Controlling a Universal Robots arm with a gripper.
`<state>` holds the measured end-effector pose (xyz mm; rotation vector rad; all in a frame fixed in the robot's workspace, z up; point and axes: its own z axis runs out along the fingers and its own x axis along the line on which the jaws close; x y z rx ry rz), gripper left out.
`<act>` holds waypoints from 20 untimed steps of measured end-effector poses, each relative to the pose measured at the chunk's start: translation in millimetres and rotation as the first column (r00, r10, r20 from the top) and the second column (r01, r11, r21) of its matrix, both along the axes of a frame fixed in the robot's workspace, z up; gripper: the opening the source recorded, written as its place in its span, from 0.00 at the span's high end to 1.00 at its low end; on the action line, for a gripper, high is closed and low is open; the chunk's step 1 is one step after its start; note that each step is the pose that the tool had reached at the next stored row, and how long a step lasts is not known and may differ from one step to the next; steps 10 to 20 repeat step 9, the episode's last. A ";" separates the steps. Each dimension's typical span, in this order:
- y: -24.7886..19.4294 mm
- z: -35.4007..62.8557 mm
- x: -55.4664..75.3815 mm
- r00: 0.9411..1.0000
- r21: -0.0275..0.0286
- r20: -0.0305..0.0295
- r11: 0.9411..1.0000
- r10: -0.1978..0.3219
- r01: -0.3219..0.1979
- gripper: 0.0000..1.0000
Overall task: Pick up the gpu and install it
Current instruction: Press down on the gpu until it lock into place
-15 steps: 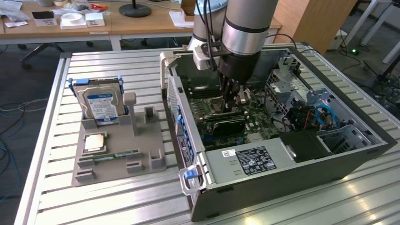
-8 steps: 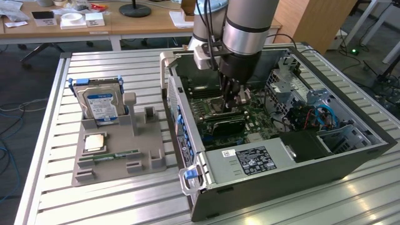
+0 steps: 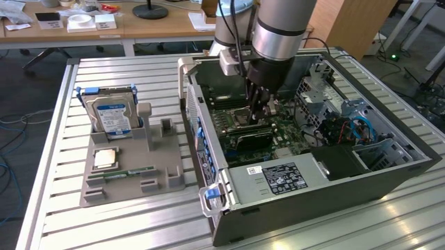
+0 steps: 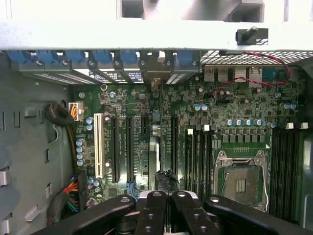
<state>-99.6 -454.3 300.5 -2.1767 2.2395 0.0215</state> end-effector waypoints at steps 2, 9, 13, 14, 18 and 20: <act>0.0 0.0 1.0 1.000 0.000 -0.003 1.000 0.000 0.000 0.89; 0.0 0.0 2.0 1.000 0.000 -0.005 1.000 -0.001 0.001 0.89; 0.0 0.0 2.0 1.000 0.000 -0.005 1.000 -0.001 0.001 0.89; 0.0 0.0 2.0 1.000 0.000 -0.005 1.000 -0.001 0.001 0.89; 0.0 0.0 2.0 1.000 0.000 -0.005 1.000 -0.001 0.001 0.89; 0.0 0.0 2.0 1.000 0.000 -0.005 1.000 -0.001 0.001 0.89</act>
